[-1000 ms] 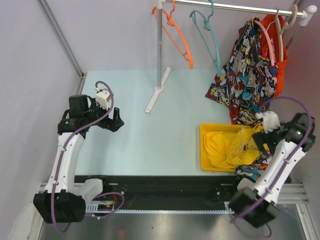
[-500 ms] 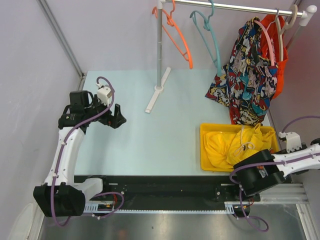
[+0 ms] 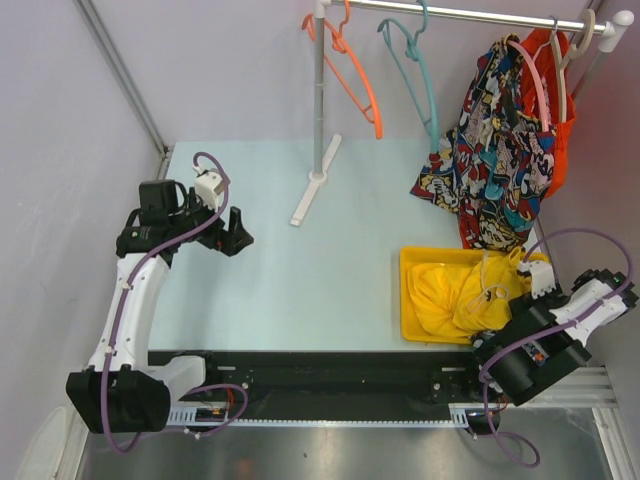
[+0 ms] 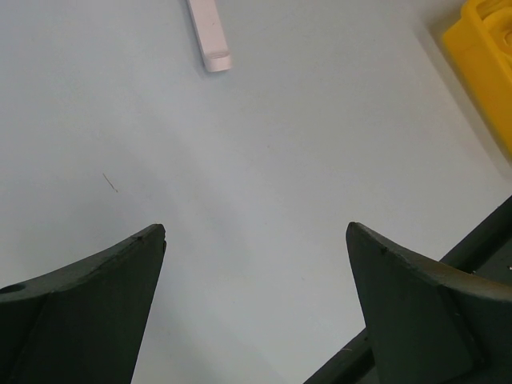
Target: Place the shorts on the hanger
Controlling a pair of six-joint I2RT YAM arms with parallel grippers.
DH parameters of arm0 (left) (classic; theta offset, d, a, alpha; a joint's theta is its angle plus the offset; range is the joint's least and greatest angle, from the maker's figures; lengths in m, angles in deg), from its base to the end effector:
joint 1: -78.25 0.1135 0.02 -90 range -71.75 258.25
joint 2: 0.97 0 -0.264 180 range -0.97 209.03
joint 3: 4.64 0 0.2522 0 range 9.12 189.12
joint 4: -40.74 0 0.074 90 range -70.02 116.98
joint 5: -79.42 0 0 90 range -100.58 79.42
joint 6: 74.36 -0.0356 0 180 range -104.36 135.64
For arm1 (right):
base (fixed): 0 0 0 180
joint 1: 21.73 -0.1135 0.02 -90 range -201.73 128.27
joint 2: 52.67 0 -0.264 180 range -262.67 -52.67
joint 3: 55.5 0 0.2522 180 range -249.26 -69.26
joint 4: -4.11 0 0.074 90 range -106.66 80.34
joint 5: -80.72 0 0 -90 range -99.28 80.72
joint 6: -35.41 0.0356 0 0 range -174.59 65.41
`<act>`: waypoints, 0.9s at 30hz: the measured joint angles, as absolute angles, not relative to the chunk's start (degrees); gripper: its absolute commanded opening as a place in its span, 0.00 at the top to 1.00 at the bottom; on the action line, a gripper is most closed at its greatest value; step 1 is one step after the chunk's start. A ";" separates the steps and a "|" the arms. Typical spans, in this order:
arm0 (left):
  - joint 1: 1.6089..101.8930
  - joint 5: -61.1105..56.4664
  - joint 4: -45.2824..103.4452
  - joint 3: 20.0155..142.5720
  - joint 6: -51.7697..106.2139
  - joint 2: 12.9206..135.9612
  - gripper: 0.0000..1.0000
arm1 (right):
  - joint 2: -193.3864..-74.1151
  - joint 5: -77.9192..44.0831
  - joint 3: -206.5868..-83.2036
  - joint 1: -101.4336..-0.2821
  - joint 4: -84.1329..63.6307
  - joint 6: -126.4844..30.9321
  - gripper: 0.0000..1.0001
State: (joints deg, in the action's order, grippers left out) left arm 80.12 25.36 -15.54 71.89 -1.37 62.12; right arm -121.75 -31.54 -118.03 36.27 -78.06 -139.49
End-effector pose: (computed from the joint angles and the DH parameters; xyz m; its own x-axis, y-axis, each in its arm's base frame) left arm 0.2218 -0.0137 0.3376 -0.5318 0.2196 -0.8179 0.5849 0.7937 -0.1671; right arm 0.1061 -0.1444 0.2244 -0.8244 -0.4203 -0.3792 -0.4583 0.8887 0.0114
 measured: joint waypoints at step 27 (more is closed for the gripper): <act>80.12 26.28 -14.39 73.77 -1.35 64.18 0.00 | -113.22 -42.29 -143.43 44.79 -86.78 -137.05 1.00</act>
State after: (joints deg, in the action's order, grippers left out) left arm 80.12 26.28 -14.39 73.77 -1.35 64.18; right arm -113.22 -42.29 -143.43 44.79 -86.78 -137.05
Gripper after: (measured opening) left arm 0.996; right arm 0.021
